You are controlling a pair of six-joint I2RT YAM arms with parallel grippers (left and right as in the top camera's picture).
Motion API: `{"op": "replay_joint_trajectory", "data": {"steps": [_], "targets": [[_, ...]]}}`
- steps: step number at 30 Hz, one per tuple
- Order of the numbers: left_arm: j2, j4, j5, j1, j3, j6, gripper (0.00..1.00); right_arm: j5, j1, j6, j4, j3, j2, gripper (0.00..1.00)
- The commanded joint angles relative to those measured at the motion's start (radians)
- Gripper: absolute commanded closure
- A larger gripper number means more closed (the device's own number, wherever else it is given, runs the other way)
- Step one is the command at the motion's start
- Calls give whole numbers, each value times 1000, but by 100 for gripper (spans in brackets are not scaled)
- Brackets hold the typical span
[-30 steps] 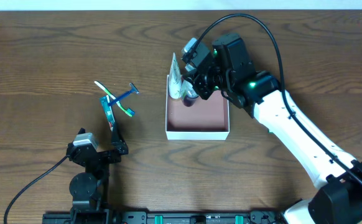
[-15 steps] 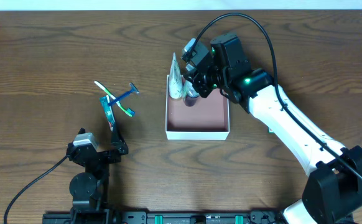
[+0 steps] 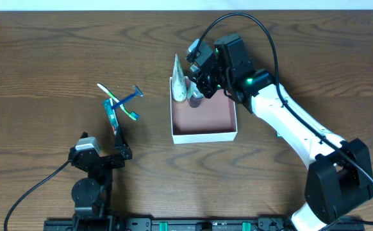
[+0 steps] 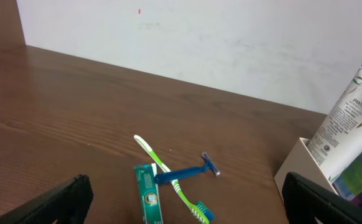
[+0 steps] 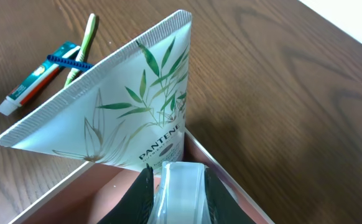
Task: Pack container
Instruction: 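Carry the soap bottle left and lower it into the box, then push the soap bottle into place beside the tube and release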
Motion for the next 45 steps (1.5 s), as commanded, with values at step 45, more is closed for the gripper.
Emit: {"op": "replay_joint_trajectory", "data": {"steps": [45], "targets": [[-1,-37,-8,6,-21,9,2,2,-42,343,-459,21,-278,92]]}}
